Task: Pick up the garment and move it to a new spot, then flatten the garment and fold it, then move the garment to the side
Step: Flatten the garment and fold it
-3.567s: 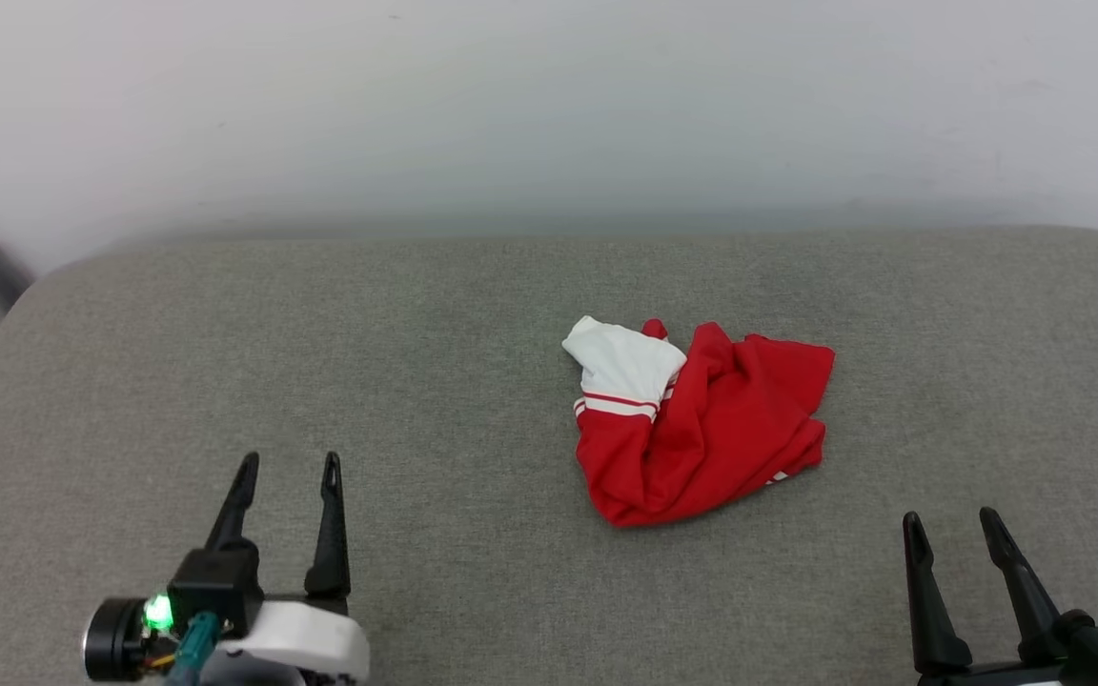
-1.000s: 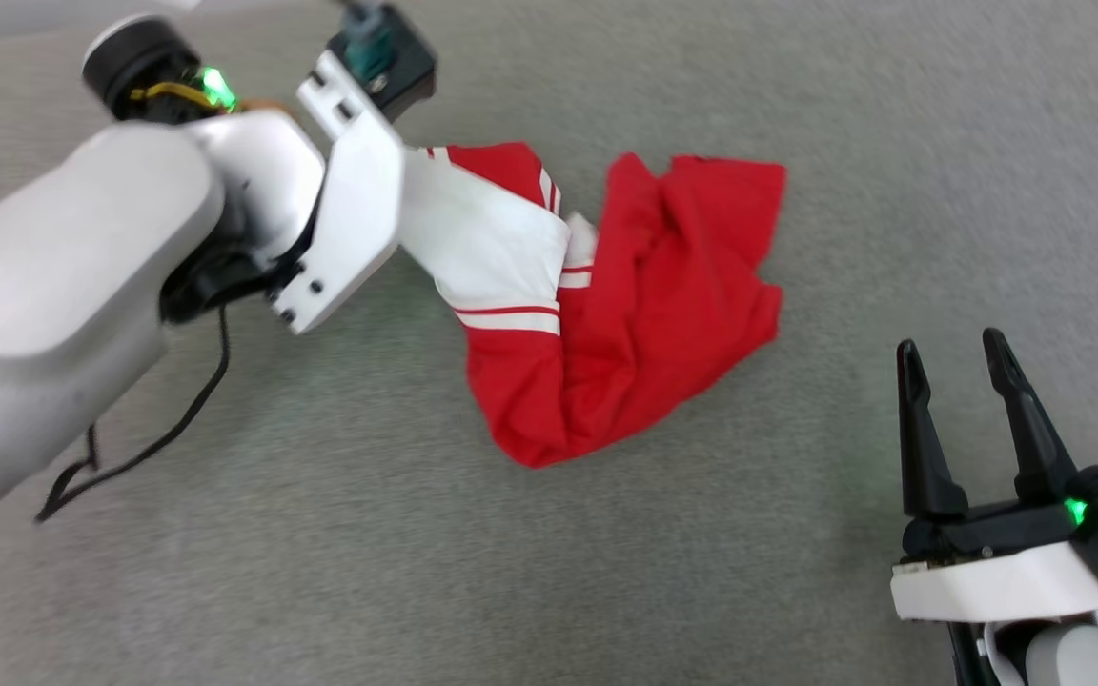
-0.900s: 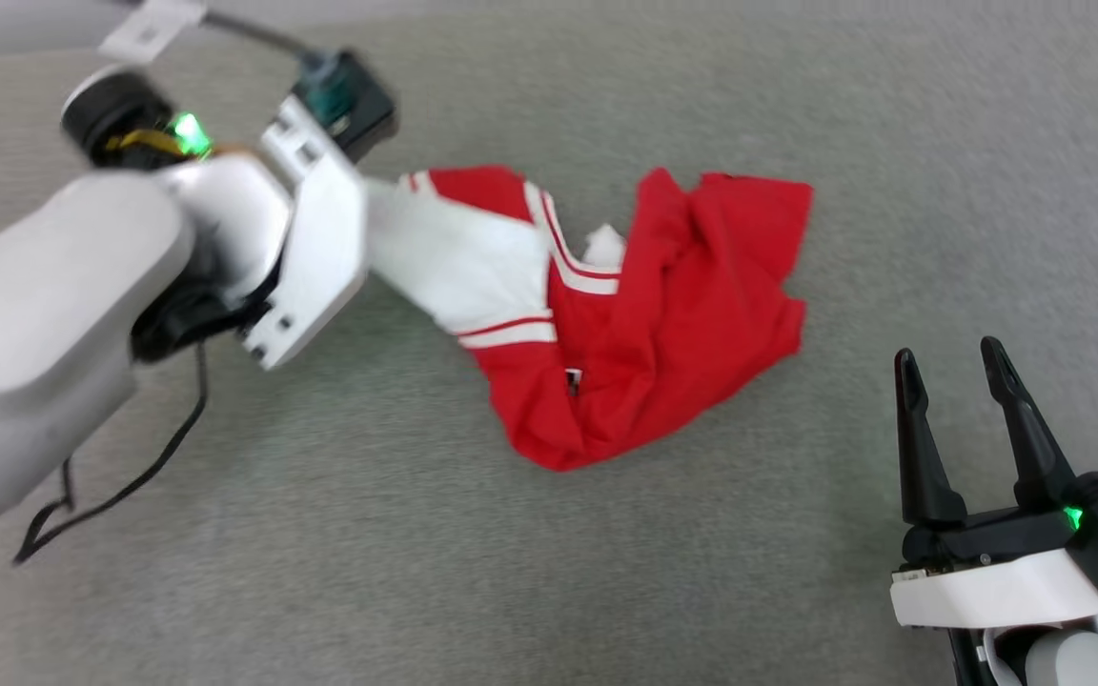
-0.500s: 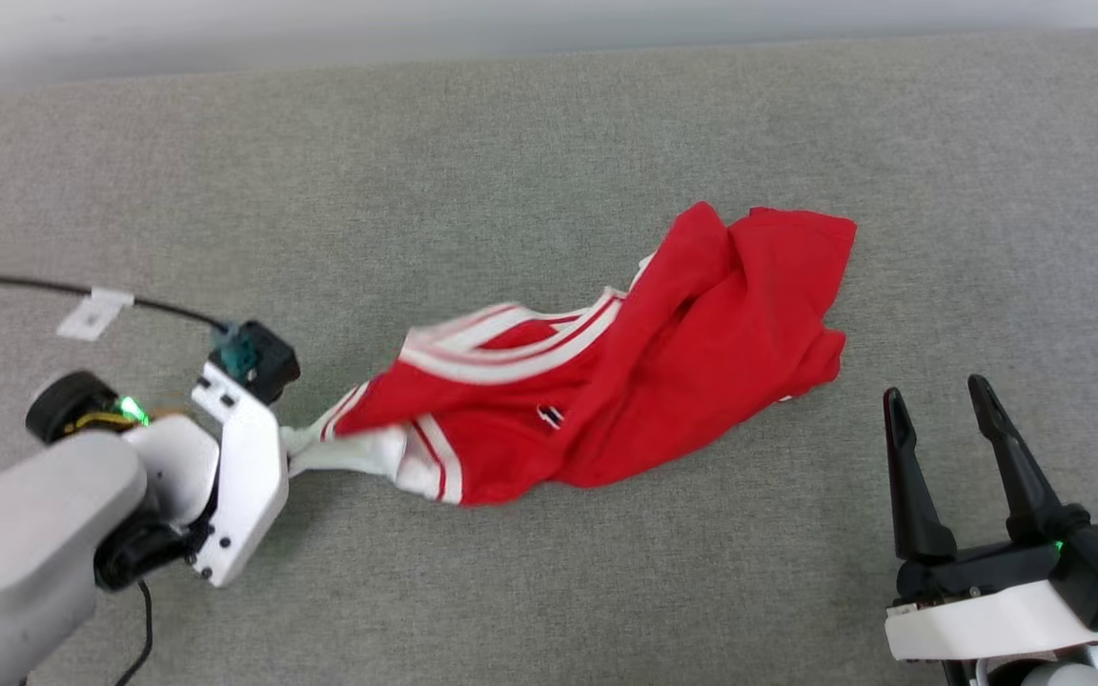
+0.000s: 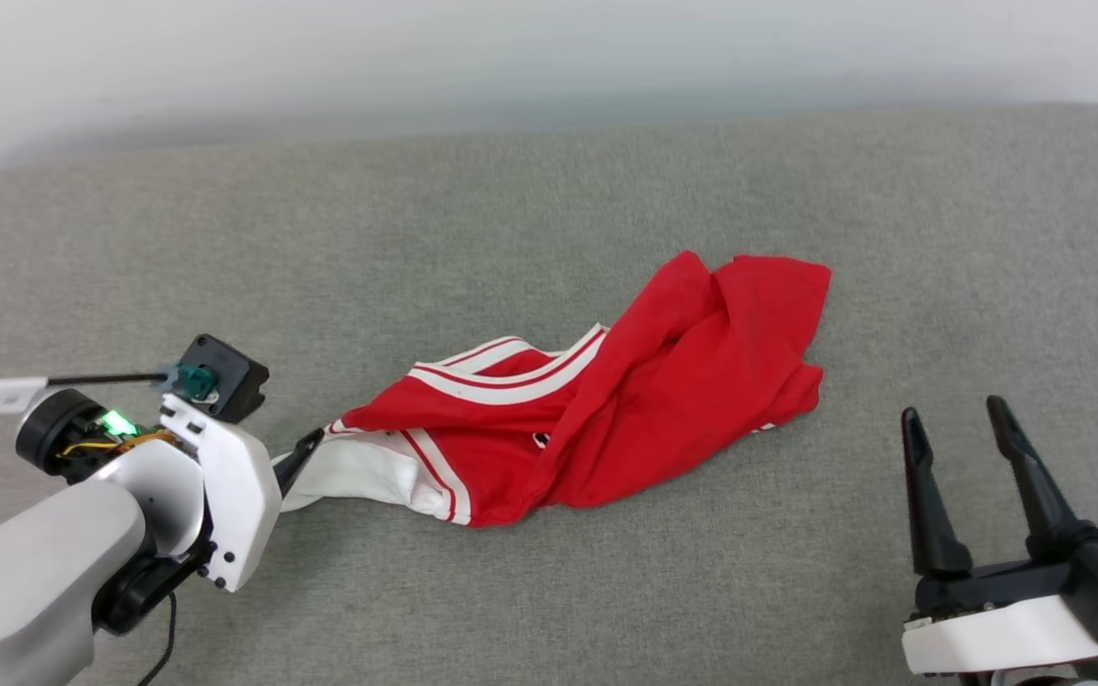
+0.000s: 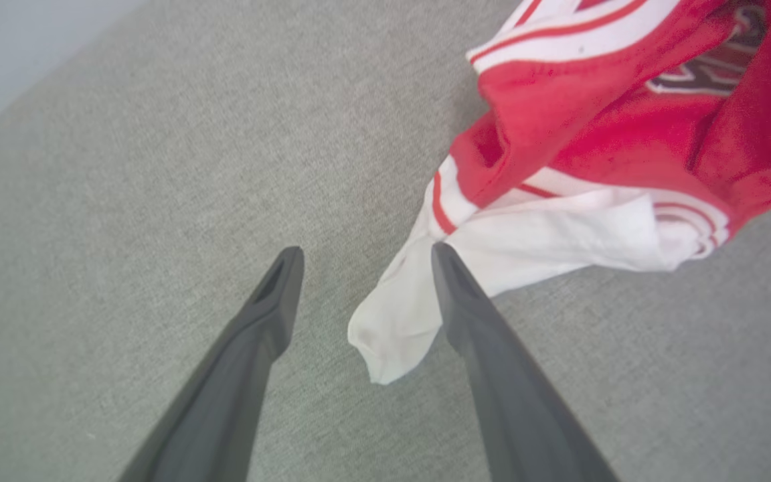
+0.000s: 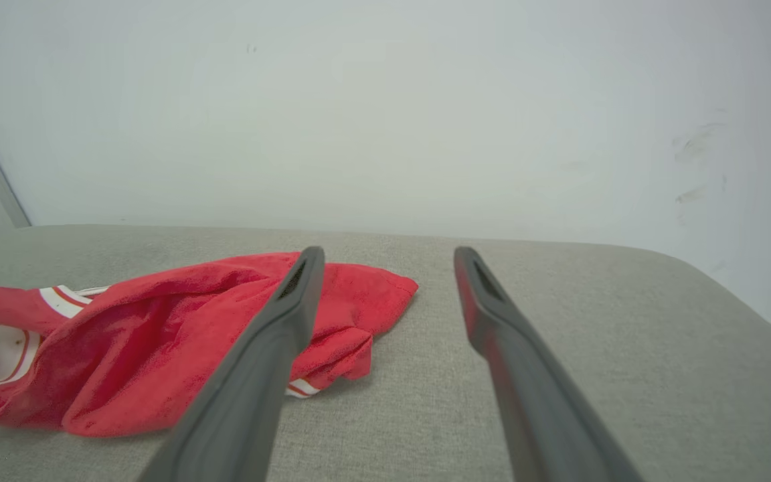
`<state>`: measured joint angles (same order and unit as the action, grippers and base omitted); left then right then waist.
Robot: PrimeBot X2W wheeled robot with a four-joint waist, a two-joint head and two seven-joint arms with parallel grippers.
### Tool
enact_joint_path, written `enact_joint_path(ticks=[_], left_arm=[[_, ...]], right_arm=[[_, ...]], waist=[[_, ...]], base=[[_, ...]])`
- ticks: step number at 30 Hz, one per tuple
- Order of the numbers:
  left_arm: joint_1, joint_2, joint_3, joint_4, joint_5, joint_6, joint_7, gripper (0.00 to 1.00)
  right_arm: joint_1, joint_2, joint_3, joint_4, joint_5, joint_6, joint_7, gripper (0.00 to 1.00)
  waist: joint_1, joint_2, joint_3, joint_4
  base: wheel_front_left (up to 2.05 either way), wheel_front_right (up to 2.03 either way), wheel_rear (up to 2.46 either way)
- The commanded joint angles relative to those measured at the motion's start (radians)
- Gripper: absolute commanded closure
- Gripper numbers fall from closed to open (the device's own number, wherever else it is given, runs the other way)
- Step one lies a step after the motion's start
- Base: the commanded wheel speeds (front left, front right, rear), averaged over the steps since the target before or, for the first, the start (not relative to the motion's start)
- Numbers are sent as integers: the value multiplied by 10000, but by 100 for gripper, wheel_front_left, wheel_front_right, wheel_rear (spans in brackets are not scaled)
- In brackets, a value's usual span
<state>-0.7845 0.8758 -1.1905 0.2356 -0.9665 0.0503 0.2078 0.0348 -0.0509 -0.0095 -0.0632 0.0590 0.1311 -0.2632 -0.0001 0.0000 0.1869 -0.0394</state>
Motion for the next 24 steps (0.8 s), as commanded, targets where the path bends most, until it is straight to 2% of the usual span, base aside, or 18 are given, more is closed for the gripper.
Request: enact_joint_path(ticks=[1, 4, 9, 11, 14, 18, 20, 24], left_arm=[[178, 160, 119, -235, 222, 262, -446, 0], [471, 204, 416, -838, 510, 1019, -1538, 0], [1230, 94, 1092, -1726, 783, 2761, -3462, 0], [1642, 0, 1363, -2008, 754, 3408, -4134, 0], [2224, -193, 1996, -2349, 803, 4286, -4620, 0], [3034, -713, 3112, -2919, 1486, 5153, -4740, 0], [3561, -1076, 3800, -3196, 2027, 5448, -4744, 0], [4488, -1918, 5072, -3635, 3090, 5652, -4738, 0]], right_arm=[[-32, 14, -113, -99, -151, -7, -24, 0], [-300, 14, -419, -261, -435, -7, -24, 0], [-1176, 14, -972, -497, -1076, -7, -24, 0], [-1665, -223, -1067, -439, -1314, -7, -22, 0], [-2515, -1024, -815, -23, -1426, -7, -22, 0], [-3744, -2335, -18, 1194, -1041, -7, 60, 0], [-4486, -3007, 702, 1727, -543, -7, 674, 0], [-5846, -4366, 2658, 2428, 1088, -7, 2953, 0]], waist=[[1, 0, -323, 116], [1, 0, -556, 287], [1, 0, -714, 537], [1, 0, -717, 613], [1, 0, -657, 737], [1, 0, -474, 924], [1, 0, -338, 1015], [1, 0, 26, 1245]], base=[[0, 0, 0], [0, 0, 0], [0, 0, 0], [0, 0, 0], [0, 0, 0], [0, 0, 0], [0, 0, 0], [0, 0, 0]])
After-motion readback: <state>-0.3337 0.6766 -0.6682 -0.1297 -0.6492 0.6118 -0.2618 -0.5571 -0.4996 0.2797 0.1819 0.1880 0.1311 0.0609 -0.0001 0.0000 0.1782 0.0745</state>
